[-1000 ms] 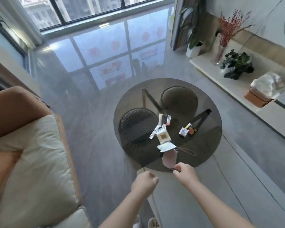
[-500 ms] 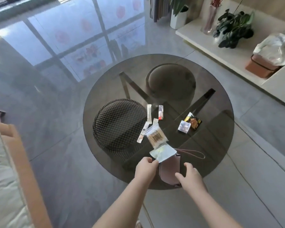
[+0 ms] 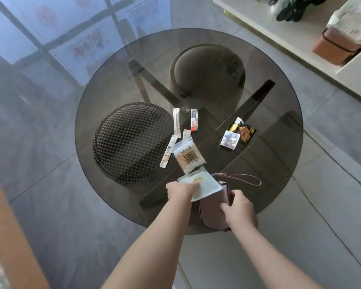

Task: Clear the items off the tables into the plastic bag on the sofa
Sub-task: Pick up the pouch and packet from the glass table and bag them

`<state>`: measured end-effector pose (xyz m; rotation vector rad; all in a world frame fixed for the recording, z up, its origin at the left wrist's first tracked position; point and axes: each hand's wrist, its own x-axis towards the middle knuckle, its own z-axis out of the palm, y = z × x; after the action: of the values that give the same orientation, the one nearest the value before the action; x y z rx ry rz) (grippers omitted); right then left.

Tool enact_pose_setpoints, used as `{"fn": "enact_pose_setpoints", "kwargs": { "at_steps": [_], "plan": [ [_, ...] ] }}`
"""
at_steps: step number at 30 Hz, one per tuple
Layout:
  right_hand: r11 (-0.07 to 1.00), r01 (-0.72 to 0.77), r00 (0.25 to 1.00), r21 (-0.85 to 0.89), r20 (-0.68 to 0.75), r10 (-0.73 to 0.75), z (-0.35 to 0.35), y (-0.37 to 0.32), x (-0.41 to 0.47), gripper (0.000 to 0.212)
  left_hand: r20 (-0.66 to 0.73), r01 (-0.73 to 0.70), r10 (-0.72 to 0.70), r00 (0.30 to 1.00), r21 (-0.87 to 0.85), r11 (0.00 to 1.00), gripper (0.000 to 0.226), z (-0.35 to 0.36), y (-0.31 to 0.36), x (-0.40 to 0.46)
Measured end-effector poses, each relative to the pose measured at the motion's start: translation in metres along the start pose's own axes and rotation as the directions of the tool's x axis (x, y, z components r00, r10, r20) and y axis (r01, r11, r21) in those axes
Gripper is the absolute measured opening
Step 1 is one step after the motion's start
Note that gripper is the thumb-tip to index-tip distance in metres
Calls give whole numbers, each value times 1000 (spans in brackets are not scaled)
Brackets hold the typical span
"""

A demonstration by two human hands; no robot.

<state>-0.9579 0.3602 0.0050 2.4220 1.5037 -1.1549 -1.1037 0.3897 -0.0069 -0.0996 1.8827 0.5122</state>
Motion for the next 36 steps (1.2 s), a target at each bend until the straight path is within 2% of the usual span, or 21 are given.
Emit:
{"fn": "enact_pose_setpoints", "kwargs": {
  "at_steps": [3,8,12,15,18,21,23,26,29,32,34,36],
  "plan": [
    [1000,23,999,-10,-26,-23,-15,9,1,40,11,-35,35,999,56,998,71,-10,-5,-7],
    [989,139,988,-45,-61,-142,-40,19,10,43,5,-222,226,974,218,950,39,-32,-20,-26],
    [969,235,964,-75,-110,-242,-45,13,27,44,-17,-381,395,918,233,895,40,-32,0,-25],
    [952,255,962,-169,-57,-268,-39,6,42,48,-43,-431,457,888,267,862,43,-15,20,-11],
    [947,246,967,-209,-22,-256,-28,6,50,63,-57,-424,449,892,239,873,58,4,26,4],
    [943,213,970,-257,-63,-237,-21,9,53,76,-117,-401,416,902,131,907,60,14,23,12],
    [919,206,963,-337,-98,-251,-17,9,54,77,-147,-391,394,907,49,919,62,15,23,16],
    [902,178,957,-394,-143,-252,-13,7,53,74,-101,-386,382,919,-24,922,76,14,25,18],
    [890,143,962,-433,-152,-229,-11,5,49,65,-44,-364,362,931,-71,929,60,11,22,14],
    [891,116,973,-439,-132,-192,-12,5,39,44,-1,-309,311,950,-122,943,45,-1,10,5],
    [917,85,988,-389,-88,-129,-10,9,29,38,21,-285,292,956,-155,946,40,-14,-2,-2],
    [963,54,998,-265,-16,-60,-7,14,18,41,46,-249,265,963,-219,943,41,-31,-14,-12]
  ]
}}
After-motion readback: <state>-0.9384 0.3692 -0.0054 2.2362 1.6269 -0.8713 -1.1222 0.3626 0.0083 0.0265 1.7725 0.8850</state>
